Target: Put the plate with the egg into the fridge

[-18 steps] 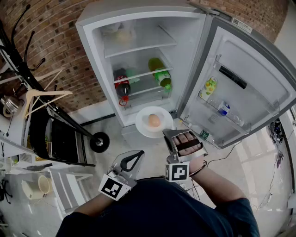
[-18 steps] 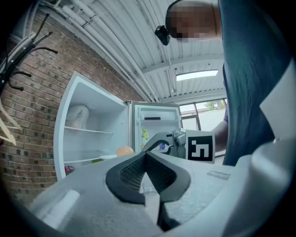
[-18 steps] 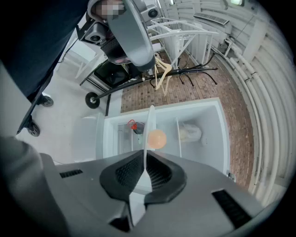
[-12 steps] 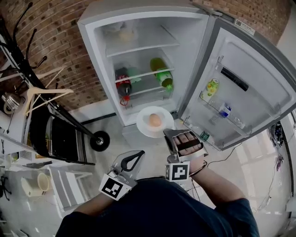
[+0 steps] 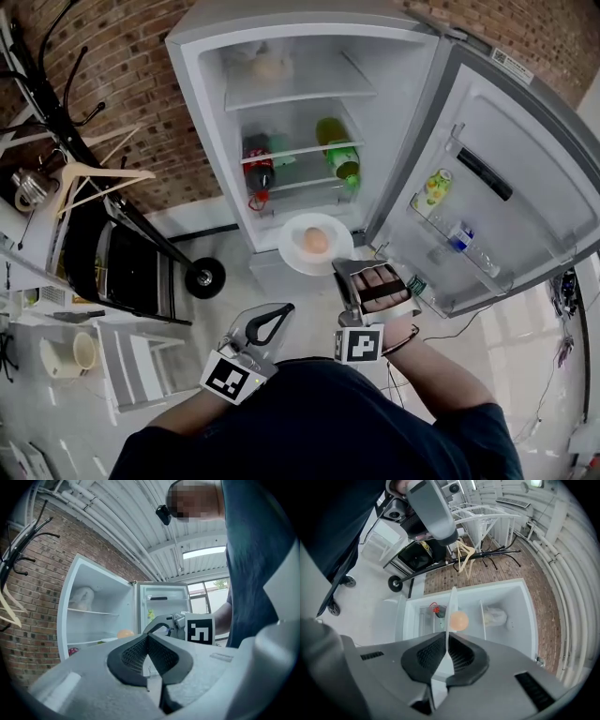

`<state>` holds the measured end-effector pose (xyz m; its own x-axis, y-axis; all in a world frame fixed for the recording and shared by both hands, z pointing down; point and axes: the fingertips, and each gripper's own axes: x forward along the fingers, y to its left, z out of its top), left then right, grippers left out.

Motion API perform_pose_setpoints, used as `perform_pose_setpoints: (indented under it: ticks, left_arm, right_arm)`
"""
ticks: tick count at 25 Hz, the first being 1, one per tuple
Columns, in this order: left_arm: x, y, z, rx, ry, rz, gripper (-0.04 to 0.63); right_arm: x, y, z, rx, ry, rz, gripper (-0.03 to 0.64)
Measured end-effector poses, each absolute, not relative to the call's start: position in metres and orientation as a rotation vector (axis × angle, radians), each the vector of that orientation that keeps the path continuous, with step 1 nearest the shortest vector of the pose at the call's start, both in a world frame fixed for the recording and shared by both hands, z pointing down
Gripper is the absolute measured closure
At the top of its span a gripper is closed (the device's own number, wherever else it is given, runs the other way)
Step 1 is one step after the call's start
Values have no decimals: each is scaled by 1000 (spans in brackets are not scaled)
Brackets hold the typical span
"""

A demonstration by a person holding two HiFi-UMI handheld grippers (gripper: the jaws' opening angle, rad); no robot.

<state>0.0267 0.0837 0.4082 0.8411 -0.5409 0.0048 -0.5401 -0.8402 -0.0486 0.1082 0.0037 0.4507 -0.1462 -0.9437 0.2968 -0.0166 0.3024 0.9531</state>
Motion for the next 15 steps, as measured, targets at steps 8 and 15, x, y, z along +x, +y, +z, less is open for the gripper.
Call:
perform_pose_setpoints:
  ticks: [8,15]
  left_arm:
    - [28,76,421,-2937,1031,-34,591]
    - [13,41,428,-2944,1053,-52,591]
  right_arm:
    - [114,-17,457,921,-1507,-1100,595]
    - [100,-53,460,906,-1515,-1091,595]
